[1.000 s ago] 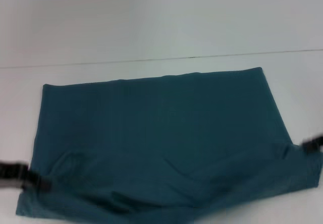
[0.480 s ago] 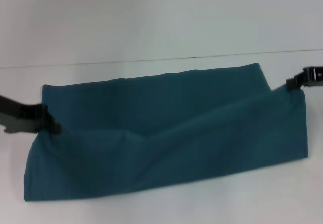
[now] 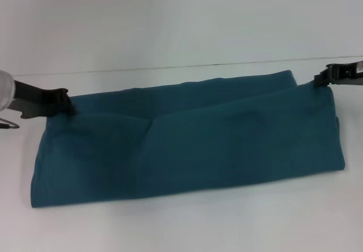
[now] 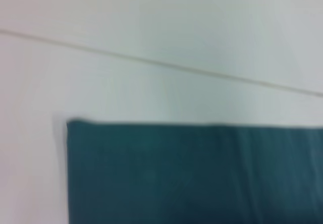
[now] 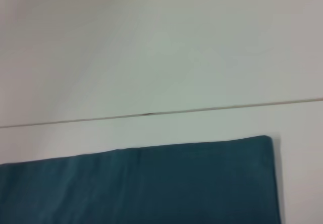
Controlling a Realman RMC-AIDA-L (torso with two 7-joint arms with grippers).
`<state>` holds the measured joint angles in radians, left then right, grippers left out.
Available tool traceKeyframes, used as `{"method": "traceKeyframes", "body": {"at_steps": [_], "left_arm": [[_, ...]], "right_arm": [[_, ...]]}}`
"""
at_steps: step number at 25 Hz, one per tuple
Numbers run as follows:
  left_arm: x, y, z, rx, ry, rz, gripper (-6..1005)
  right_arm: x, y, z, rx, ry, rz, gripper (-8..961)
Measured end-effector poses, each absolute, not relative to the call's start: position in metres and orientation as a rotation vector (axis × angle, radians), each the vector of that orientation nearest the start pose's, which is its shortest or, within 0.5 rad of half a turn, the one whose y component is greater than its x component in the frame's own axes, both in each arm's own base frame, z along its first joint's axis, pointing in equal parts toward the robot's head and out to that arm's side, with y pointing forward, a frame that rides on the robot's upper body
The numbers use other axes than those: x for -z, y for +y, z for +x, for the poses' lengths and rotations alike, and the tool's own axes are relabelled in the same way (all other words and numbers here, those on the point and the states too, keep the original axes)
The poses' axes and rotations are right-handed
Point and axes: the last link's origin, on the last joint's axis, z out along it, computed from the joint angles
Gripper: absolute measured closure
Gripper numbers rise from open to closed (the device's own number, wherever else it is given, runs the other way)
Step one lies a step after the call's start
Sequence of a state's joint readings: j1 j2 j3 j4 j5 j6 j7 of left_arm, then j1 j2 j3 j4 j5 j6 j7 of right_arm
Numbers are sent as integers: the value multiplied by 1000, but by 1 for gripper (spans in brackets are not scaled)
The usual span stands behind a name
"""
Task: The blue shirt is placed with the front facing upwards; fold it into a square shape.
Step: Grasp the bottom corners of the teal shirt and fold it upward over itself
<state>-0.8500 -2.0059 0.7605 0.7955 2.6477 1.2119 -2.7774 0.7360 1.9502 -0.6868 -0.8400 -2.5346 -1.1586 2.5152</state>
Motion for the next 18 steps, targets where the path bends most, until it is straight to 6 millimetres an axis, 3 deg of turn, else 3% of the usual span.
{"method": "traceKeyframes", "body": {"at_steps": [8,18], "left_arm": [[-30,451,-243,168,-1592,-1915,957],[-35,467,-231,267,-1554,-1851,957]], "right_arm": [[-74,451,281,-195,1376,-1909,808],[-78,482,266,-239,1268,-1831,796]]}}
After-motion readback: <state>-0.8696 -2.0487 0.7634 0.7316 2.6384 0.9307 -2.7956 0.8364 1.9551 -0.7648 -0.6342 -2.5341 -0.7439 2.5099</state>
